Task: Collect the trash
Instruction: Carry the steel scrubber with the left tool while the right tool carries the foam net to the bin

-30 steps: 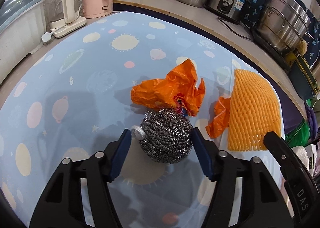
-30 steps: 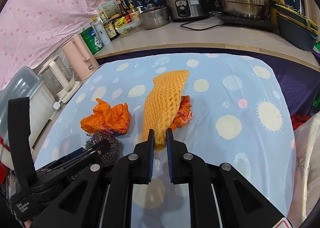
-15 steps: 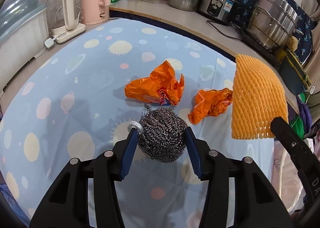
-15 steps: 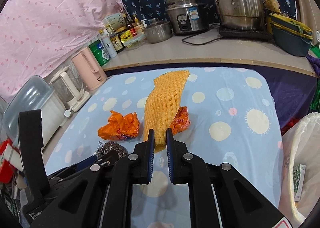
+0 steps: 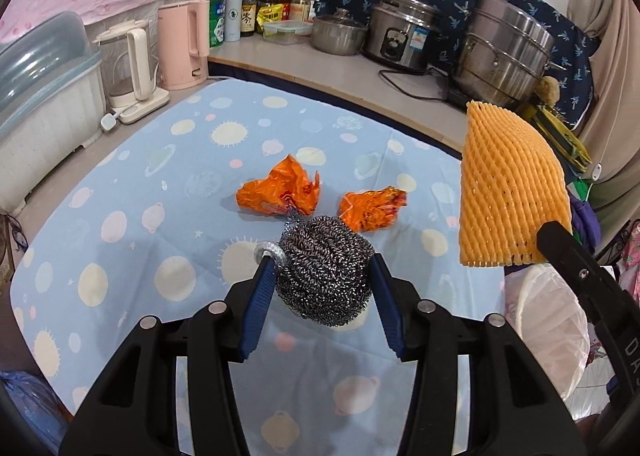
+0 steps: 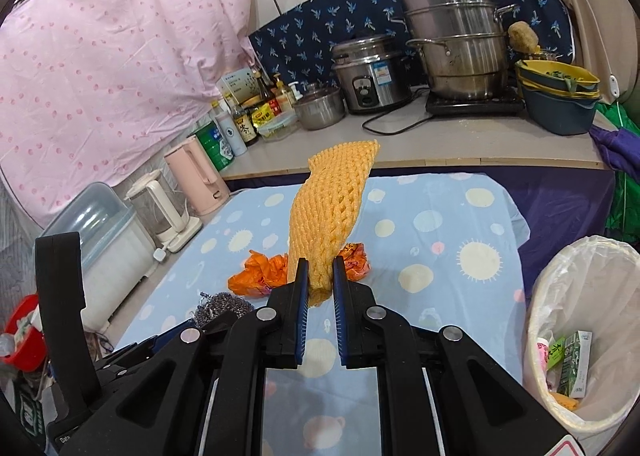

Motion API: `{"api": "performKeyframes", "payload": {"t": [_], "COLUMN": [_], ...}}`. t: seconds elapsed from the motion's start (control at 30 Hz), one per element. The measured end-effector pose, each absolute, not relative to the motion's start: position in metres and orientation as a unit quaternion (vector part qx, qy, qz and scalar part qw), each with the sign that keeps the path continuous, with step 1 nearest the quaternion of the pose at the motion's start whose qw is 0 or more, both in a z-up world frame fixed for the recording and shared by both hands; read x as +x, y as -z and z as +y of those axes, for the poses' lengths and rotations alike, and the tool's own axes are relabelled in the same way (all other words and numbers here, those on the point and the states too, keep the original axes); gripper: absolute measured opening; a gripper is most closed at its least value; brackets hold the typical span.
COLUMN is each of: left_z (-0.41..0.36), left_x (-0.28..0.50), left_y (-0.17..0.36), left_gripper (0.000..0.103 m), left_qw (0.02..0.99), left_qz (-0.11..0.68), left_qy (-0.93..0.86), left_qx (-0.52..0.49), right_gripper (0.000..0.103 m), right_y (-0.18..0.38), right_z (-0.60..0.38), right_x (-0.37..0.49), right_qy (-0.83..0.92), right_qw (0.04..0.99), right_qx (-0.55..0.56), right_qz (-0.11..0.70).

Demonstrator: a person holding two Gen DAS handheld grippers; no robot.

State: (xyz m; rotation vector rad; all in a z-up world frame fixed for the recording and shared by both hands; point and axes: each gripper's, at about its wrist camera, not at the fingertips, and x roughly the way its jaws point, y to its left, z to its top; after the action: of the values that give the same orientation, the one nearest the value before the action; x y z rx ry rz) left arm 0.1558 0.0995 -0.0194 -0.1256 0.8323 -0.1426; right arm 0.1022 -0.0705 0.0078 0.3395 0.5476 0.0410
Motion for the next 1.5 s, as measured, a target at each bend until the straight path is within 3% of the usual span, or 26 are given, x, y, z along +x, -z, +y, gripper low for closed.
{"api": "performKeyframes", "payload": {"t": [0.77, 1.5], "left_z": [-0.001, -0.115], "left_x": [0.077, 0.037], "left_y": [-0.031, -0.016], "left_gripper": [0.046, 0.046], "left_qw": [0.924, 0.905], "left_qz": [0.356, 0.361], "left_qy": [0.143, 0.213], "left_qx": [0.000, 0.072], "right_gripper": [0.011, 0.011], "right_y": [-0.033, -0.006], "right_z": [-0.153, -0.254], "right_x": [0.005, -0.060], "right_qy": [0.033, 0.131], "right_qw": [0.955, 0.937], "right_qx": [0.202, 0.240], "right_qz": [0.216, 0.216]}}
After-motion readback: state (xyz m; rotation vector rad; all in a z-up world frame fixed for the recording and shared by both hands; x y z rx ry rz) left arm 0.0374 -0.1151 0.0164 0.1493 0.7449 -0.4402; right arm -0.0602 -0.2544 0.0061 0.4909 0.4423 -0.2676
